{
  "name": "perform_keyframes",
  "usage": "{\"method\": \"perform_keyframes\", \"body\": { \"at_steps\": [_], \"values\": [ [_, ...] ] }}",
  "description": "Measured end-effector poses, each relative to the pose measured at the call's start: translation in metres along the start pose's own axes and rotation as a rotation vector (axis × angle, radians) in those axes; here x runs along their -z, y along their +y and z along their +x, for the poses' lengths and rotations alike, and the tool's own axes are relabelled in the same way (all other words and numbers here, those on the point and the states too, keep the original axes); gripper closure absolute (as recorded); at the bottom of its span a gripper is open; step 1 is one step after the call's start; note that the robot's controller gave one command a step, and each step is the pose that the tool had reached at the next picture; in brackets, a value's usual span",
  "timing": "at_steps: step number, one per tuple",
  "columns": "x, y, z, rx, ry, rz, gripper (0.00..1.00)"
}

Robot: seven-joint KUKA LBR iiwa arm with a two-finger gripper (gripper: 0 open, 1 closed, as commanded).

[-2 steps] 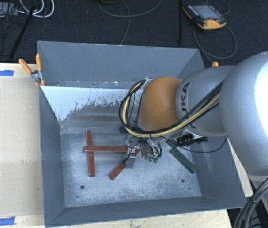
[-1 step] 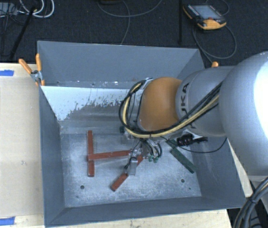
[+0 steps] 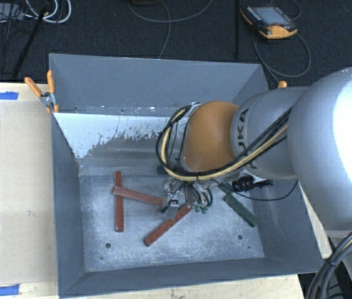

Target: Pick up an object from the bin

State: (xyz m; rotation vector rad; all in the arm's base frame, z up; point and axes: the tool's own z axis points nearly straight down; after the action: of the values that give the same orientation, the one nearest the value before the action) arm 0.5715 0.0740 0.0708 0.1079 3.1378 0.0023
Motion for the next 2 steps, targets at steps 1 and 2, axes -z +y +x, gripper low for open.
{"method": "perform_keyframes", "body": {
  "at_steps": [1,2],
  "values": [
    [-0.0011,-0.0004,0.0008,-0.001,0.002,0.001,0.00],
    [-0.0010,-0.0005,0.0008,-0.001,0.003,0.001,1.00]
  ]
}}
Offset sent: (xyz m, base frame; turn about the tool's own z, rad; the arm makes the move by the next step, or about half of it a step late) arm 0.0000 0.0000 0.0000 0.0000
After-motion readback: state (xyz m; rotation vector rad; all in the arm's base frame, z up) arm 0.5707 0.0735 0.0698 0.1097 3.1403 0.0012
